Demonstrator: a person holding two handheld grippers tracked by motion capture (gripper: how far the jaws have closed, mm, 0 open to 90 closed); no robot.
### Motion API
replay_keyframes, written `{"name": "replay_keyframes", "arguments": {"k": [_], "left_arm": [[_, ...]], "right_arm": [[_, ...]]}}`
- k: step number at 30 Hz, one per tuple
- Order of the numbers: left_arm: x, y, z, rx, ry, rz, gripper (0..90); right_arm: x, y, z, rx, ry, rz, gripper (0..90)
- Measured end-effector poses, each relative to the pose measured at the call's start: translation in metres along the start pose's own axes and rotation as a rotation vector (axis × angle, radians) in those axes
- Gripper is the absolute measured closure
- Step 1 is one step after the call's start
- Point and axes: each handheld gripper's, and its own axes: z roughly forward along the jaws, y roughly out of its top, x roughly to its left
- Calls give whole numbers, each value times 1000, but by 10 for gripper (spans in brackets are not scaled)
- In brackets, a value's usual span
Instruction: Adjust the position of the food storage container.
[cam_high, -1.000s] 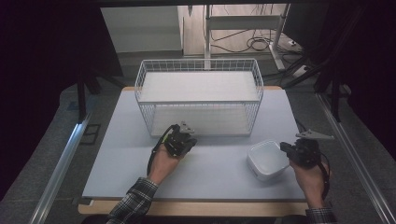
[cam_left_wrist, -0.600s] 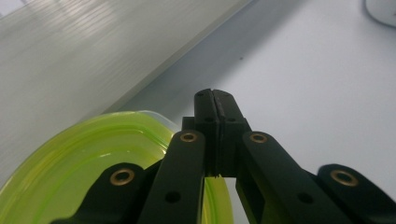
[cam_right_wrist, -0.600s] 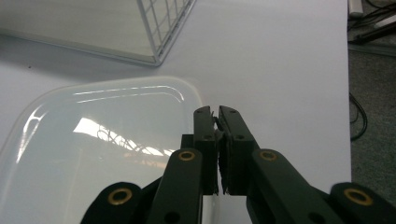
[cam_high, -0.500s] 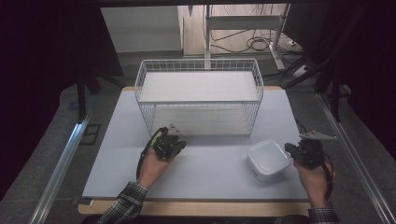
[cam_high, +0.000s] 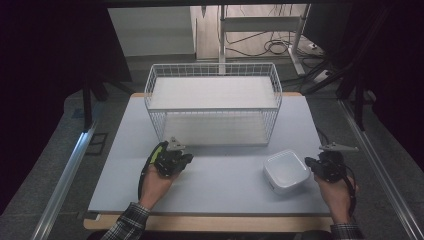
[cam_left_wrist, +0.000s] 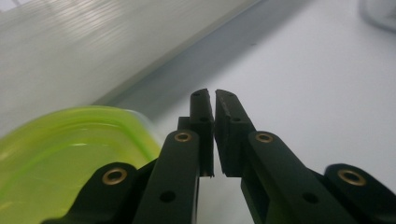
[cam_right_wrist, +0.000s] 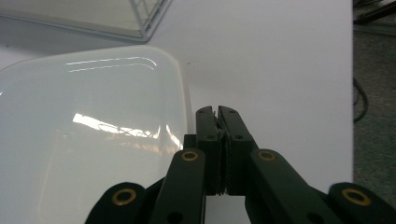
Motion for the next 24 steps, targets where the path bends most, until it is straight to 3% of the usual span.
{"name": "replay_keyframes", "arguments": {"k": [6, 10, 12, 13, 15, 24], "left_arm": [[-19, -16, -4, -44, -80, -32, 898], [-27, -29, -5, -45, -126, -55, 898], [-30, -35, -5, -46, -145, -53, 898], [-32, -36, -5, -45, -148, -48, 898], [-36, -39, -6, -41, -154, -42, 898], [-54, -48, -7, -24, -172, -4, 891]], "right_arm": [[11, -3, 0, 4, 60, -2, 889], [29, -5, 3, 16, 156, -19, 889], [33, -4, 3, 19, 168, -24, 889], [43, -4, 5, 23, 194, -44, 889], [47, -4, 6, 25, 203, -53, 889], [92, -6, 13, 57, 337, -102, 889]]}}
